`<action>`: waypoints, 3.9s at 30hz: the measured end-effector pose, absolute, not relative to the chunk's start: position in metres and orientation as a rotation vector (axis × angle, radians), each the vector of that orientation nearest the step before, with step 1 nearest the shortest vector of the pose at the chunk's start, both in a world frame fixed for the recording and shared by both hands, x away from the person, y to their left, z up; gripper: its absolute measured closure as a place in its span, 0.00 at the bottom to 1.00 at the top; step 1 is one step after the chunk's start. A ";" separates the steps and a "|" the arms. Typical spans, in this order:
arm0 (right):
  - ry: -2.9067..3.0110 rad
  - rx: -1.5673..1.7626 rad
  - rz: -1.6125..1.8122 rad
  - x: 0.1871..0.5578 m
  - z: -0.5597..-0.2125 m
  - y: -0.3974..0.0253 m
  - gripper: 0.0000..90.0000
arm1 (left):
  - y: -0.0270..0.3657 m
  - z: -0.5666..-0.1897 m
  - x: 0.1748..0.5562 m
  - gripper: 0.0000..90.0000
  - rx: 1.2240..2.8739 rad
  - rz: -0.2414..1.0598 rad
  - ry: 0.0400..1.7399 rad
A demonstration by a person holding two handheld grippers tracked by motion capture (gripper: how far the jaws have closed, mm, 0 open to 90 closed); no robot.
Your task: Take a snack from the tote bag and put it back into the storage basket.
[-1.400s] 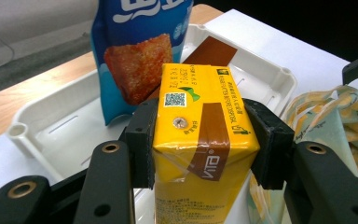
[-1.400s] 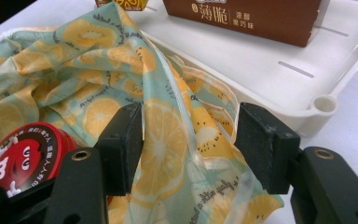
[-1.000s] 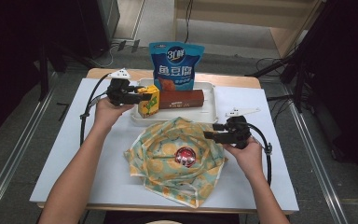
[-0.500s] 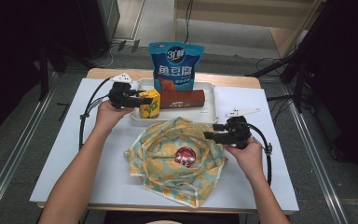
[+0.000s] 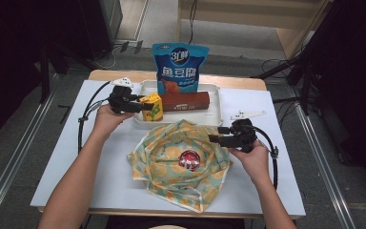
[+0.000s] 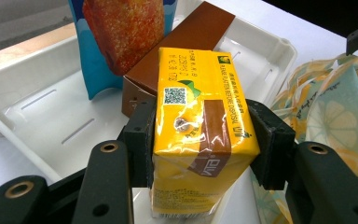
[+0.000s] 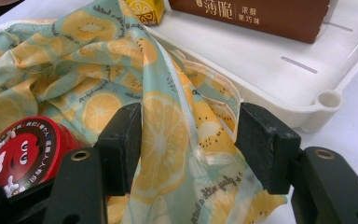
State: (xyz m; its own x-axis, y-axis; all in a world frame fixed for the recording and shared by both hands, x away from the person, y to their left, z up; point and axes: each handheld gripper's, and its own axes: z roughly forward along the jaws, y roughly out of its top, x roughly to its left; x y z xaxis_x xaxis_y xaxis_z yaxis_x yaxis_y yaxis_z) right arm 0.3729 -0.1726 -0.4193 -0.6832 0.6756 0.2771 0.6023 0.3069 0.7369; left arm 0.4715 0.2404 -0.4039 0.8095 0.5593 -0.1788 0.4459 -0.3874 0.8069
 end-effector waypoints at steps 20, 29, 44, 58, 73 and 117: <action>2.476 1.203 1.328 0.374 -0.420 -0.173 0.46 | 0.245 -0.405 0.469 0.38 2.053 0.088 0.788; 2.480 1.197 1.333 0.375 -0.420 -0.172 0.46 | 0.254 -0.401 0.460 0.37 2.045 0.113 0.796; 2.481 1.178 1.338 0.378 -0.418 -0.169 0.46 | 0.271 -0.401 0.444 0.40 2.053 0.093 0.838; 2.481 1.169 1.338 0.381 -0.416 -0.167 0.46 | 0.276 -0.405 0.428 0.57 2.048 0.075 0.868; 2.479 1.162 1.338 0.381 -0.415 -0.167 0.46 | 0.259 -0.405 0.423 0.97 2.071 0.044 0.822; 2.480 1.159 1.330 0.379 -0.415 -0.167 0.46 | 0.251 -0.421 0.437 1.00 2.064 0.117 0.889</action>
State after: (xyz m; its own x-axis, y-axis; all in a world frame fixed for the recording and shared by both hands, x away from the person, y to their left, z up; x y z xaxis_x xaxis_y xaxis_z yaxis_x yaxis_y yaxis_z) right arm 0.3789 -0.1671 -0.4146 -0.7058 0.6619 0.2523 0.5765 0.3298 0.7476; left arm 0.4372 0.2513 -0.4211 0.7416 0.6303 -0.2297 0.5495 -0.3744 0.7469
